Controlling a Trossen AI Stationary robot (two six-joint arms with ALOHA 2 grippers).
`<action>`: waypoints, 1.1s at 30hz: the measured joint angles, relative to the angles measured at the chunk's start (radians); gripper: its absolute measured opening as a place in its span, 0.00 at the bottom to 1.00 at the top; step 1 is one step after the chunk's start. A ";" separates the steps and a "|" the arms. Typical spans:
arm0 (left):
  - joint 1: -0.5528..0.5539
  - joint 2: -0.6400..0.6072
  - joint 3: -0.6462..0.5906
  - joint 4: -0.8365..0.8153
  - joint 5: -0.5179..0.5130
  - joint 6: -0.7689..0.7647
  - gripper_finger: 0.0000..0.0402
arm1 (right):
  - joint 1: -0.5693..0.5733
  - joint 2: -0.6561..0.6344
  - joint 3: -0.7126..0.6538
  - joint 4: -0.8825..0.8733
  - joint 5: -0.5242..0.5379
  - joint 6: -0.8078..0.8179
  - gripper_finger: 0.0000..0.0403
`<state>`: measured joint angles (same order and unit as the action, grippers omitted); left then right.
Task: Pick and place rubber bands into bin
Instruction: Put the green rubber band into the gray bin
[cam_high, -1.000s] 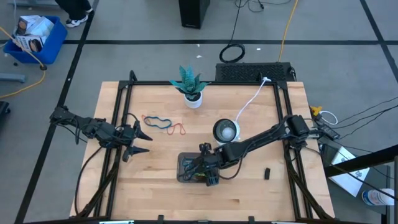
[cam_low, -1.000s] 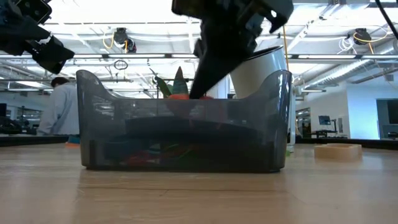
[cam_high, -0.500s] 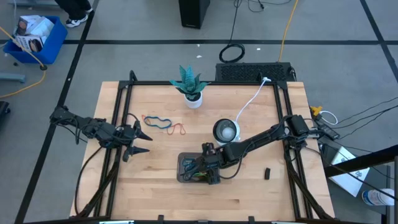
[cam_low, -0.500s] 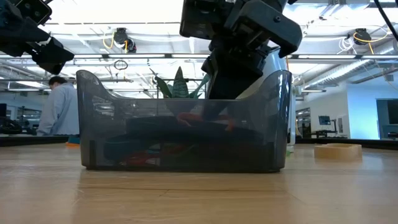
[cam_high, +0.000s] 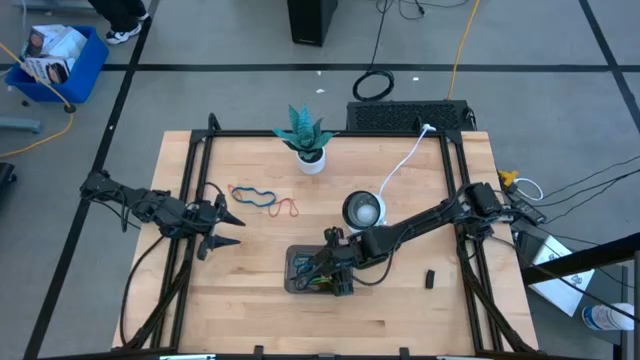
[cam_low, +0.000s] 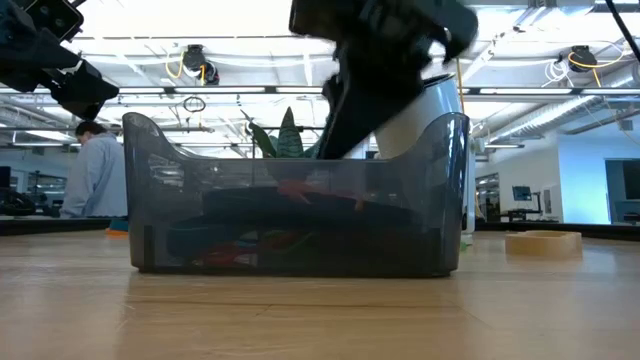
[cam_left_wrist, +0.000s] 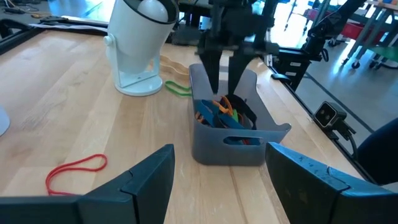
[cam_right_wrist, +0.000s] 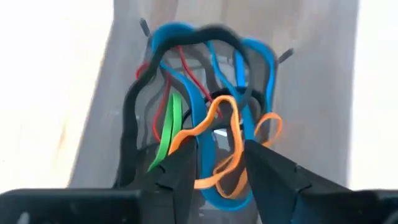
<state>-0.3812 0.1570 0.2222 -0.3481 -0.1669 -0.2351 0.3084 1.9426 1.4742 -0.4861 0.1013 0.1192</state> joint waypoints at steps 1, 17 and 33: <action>0.000 0.000 0.000 0.000 0.000 -0.005 0.64 | 0.000 -0.014 0.000 0.005 0.000 0.002 0.35; 0.000 0.000 0.000 -0.001 0.000 -0.007 0.64 | 0.031 -0.368 0.000 -0.117 -0.001 -0.083 0.37; 0.000 0.000 0.000 -0.019 0.000 -0.010 0.64 | 0.187 -0.478 -0.134 -0.310 0.306 -0.013 0.34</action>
<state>-0.3809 0.1570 0.2218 -0.3676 -0.1669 -0.2451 0.4959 1.4646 1.3399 -0.7957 0.4077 0.1064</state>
